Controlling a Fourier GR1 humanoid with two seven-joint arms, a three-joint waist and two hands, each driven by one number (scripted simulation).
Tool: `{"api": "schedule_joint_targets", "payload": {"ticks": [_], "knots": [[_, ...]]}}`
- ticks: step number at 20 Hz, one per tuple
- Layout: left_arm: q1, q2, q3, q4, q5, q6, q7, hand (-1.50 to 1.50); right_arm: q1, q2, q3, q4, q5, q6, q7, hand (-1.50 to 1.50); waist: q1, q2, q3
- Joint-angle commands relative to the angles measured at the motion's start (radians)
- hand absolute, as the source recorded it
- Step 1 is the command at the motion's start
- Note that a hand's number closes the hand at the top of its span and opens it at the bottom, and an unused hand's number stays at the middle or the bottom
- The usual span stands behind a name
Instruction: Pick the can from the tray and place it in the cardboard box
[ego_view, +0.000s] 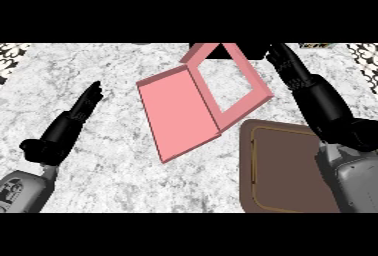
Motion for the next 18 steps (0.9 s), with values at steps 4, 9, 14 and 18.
{"api": "schedule_joint_targets", "payload": {"ticks": [4,9,14,18], "knots": [[0.078,-0.052,0.13,-0.03,0.11,0.122,0.064,0.0,0.202,-0.115,-0.371,0.092,-0.178,-0.032,-0.061,1.5,-0.062,-0.016,0.017],[0.1,-0.125,0.16,-0.042,0.178,0.176,0.106,0.0,0.349,-0.291,-0.515,0.35,-0.062,-0.024,-0.107,1.5,-0.059,0.003,0.017],[0.099,-0.143,0.134,-0.133,0.165,0.241,0.195,0.0,0.38,-0.428,-0.641,0.556,-0.09,0.174,-0.506,-1.5,-0.021,-0.009,0.015],[0.088,-0.14,0.129,-0.171,0.146,0.273,0.248,0.0,0.382,-0.594,-0.594,0.618,-0.007,0.323,-0.549,-1.5,-0.01,-0.011,0.011]]}}
